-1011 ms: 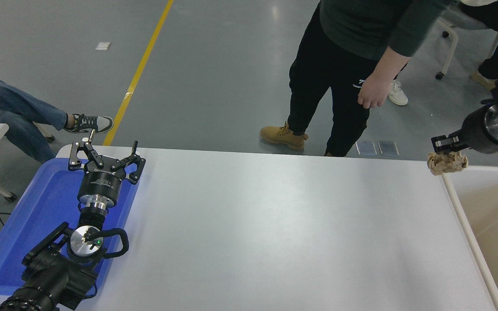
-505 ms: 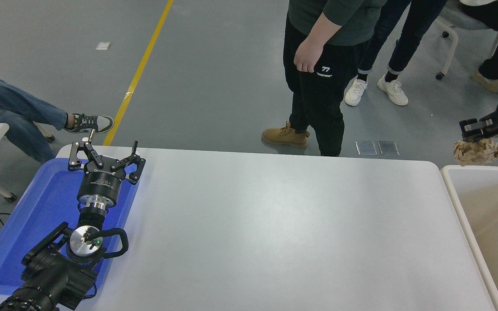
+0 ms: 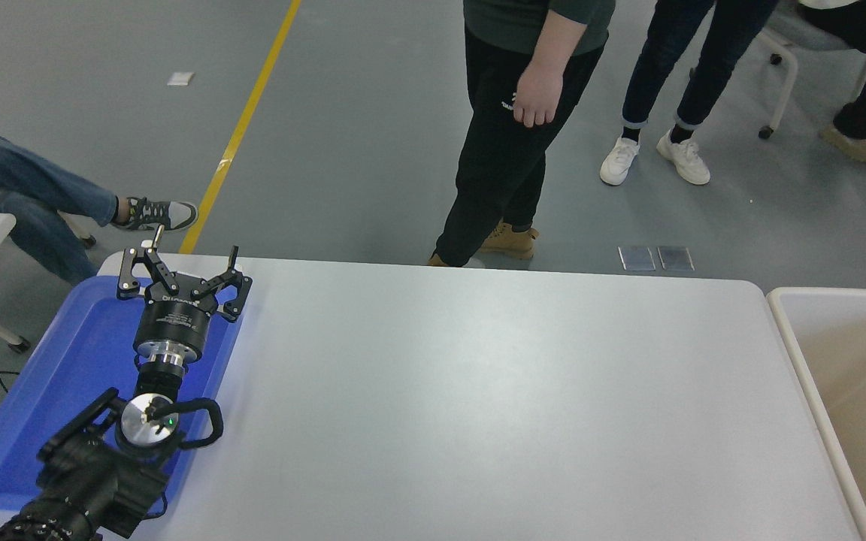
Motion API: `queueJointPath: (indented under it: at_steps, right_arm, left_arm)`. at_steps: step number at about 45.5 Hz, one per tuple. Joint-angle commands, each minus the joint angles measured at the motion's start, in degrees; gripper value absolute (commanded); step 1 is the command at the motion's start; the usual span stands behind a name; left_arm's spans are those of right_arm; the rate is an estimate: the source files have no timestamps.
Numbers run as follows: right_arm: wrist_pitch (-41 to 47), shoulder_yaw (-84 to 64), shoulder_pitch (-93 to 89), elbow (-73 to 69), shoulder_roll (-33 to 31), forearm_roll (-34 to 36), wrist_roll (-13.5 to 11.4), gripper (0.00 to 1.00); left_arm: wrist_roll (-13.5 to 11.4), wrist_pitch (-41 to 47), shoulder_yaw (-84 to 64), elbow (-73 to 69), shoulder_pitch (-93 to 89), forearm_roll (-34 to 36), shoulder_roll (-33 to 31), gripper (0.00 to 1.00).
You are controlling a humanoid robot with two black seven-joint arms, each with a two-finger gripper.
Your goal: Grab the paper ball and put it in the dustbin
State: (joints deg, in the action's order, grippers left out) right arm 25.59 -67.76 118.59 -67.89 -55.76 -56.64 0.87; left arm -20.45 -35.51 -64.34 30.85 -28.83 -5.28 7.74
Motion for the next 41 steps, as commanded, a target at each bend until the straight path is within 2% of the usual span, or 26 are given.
queueJointPath:
  at_steps: [1, 10, 20, 28, 41]
  right_arm:
    - [-1.8, 16.3, -19.9, 13.5, -7.1, -5.6, 1.9, 0.0]
    - [-9.2, 34.0, -43.7, 26.6, -5.5, -4.6, 4.5, 0.0]
    - [-15.1, 51.0, -64.4, 38.1, 1.3, -2.6, 4.9, 0.0]
    - [-20.1, 51.9, -70.2, 42.9, 6.7, 3.2, 4.9, 0.0]
    - [-26.9, 52.5, -74.9, 44.8, 11.6, 5.2, 4.2, 0.0]
  left_arm:
    - [0.0, 0.0, 0.0, 0.0, 0.0, 0.0, 0.0, 1.0]
    - [0.0, 0.0, 0.0, 0.0, 0.0, 0.0, 0.0, 1.0]
    - [0.0, 0.0, 0.0, 0.0, 0.0, 0.0, 0.0, 1.0]
    - [0.0, 0.0, 0.0, 0.0, 0.0, 0.0, 0.0, 1.0]
    - [0.0, 0.0, 0.0, 0.0, 0.0, 0.0, 0.0, 1.0]
